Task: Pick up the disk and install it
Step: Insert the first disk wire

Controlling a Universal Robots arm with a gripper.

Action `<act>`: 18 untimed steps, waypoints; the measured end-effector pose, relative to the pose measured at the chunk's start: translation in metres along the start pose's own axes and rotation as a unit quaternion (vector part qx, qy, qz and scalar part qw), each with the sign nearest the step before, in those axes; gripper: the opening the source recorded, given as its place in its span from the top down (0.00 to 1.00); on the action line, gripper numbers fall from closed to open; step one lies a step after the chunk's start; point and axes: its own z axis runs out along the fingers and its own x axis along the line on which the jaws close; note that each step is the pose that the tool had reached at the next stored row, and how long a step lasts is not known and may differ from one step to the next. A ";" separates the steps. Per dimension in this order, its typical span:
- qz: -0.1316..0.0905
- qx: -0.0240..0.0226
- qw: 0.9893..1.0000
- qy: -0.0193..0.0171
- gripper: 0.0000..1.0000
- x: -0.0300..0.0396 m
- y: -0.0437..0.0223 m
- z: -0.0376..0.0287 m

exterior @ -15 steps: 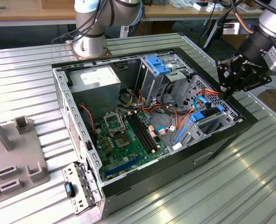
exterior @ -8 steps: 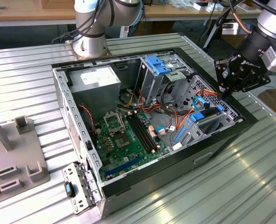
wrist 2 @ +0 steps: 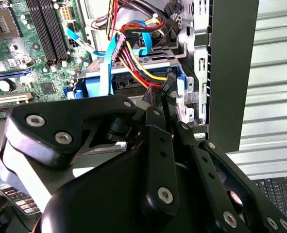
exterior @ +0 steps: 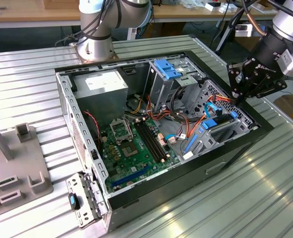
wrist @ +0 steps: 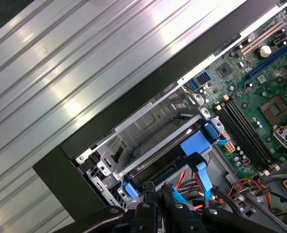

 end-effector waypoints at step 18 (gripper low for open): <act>0.093 -0.002 0.996 0.005 0.84 -0.0030 0.0024 0.0030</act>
